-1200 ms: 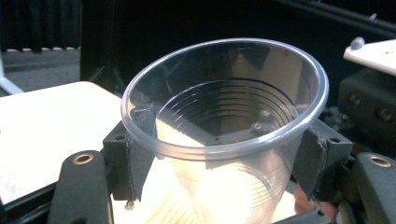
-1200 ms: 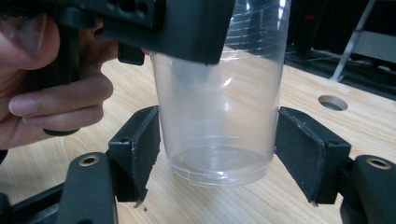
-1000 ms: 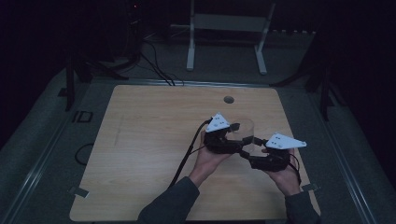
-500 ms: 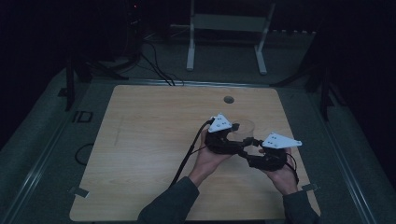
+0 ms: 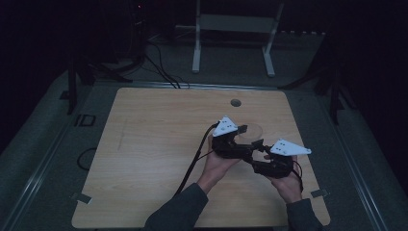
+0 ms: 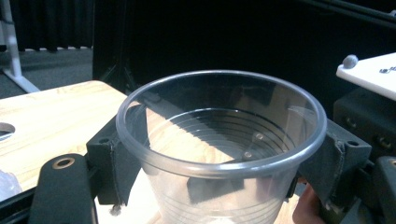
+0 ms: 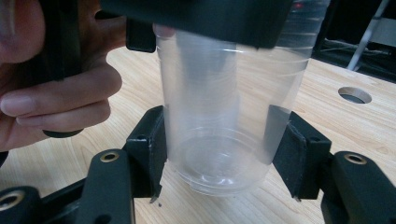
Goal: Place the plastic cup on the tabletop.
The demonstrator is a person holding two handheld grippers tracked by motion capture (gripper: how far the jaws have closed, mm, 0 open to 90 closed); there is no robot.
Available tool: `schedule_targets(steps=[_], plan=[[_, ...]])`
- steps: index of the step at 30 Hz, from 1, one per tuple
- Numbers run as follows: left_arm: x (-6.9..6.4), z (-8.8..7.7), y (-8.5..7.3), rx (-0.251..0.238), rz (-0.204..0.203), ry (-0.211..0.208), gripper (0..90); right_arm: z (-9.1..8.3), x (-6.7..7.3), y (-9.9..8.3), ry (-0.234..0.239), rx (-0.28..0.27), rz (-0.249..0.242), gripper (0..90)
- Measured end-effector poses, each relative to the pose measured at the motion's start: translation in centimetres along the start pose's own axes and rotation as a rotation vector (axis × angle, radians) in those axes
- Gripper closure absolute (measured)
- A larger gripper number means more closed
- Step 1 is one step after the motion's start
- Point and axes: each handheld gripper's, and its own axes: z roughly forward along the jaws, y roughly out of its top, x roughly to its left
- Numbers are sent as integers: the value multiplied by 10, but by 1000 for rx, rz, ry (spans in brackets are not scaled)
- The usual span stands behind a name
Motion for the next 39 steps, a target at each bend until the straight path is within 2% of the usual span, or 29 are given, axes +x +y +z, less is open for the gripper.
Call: schedule_targets(steps=[6, 14, 21, 26, 39], plan=[[-1, -1, 1, -4, 5, 2, 243, 0, 0, -2, 1, -9, 9, 411], [-5, 0, -1, 7, 48, 14, 274, -1, -1, -4, -6, 6, -3, 388], [-8, 0, -2, 7, 90, 45, 278, -3, -3, -9, -24, 13, 3, 312], [-9, 0, -3, 5, 117, 69, 280, -5, -4, -13, -35, 13, 14, 292], [-10, -1, -6, -1, 147, 95, 280, -14, -7, -24, -53, 10, 42, 280]])
